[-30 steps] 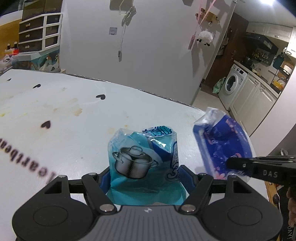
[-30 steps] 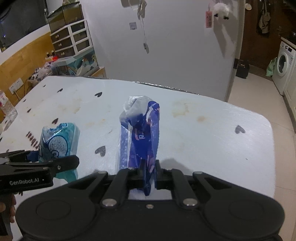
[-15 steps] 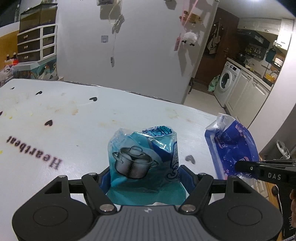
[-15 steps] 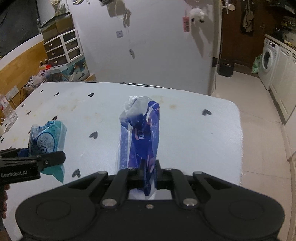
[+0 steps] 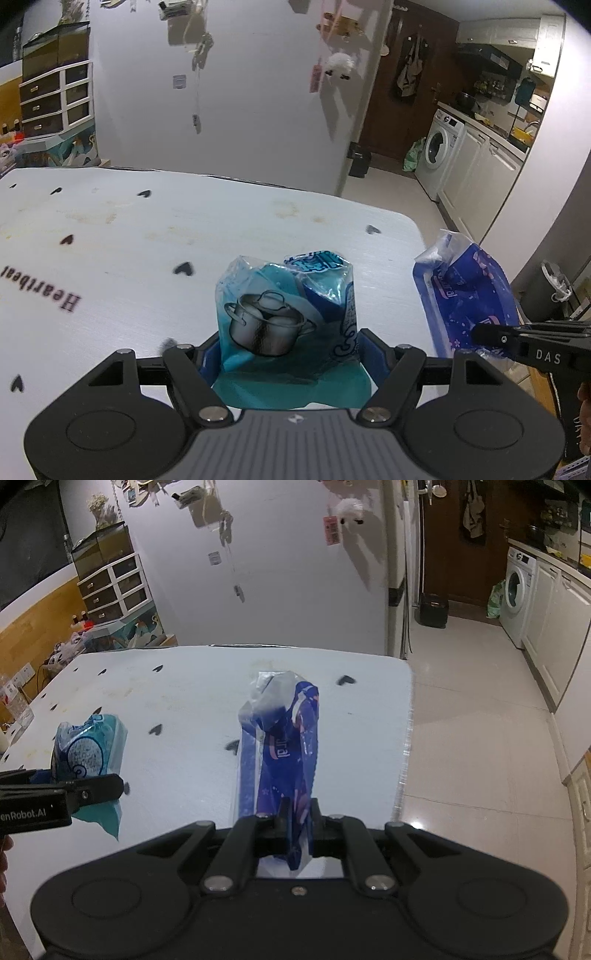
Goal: Collect trash
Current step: 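Carry the teal packet and blue-and-white bag with both tools over the bin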
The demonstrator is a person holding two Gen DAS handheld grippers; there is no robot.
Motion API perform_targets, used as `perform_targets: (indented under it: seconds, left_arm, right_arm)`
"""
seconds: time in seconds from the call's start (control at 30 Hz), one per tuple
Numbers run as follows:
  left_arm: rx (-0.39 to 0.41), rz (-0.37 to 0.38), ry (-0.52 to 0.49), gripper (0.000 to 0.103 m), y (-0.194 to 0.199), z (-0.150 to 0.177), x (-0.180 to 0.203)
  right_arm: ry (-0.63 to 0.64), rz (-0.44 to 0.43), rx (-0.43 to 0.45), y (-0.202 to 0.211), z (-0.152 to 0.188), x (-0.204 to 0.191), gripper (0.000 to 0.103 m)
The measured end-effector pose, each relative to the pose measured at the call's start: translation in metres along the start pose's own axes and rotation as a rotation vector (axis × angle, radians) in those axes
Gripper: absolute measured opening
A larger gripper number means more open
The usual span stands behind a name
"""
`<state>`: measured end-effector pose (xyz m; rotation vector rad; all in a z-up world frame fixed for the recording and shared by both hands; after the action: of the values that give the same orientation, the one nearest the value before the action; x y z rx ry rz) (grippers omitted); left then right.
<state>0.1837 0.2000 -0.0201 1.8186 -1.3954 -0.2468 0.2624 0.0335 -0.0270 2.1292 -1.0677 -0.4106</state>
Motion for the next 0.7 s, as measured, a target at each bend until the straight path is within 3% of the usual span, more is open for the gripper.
perform_targets:
  seconds: [0.7]
  left_arm:
    - [-0.072,0.053,-0.063,0.074,-0.047,0.058,0.166]
  right_arm:
    - [-0.057,0.03,-0.032,0.033,0.065,0.171,0.008]
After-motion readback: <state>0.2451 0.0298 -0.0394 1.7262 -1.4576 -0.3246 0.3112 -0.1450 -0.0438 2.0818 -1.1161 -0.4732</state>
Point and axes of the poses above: each gripper's, at about its wrist camera, not at the fingertips, and y roughly against the way its jaws point, x to its right, z to its underside, the point moved 6 cm from there along -y, roughly the way its jaws point, and after that the axes turned 14 degrees about y, right-handed, at the moved point
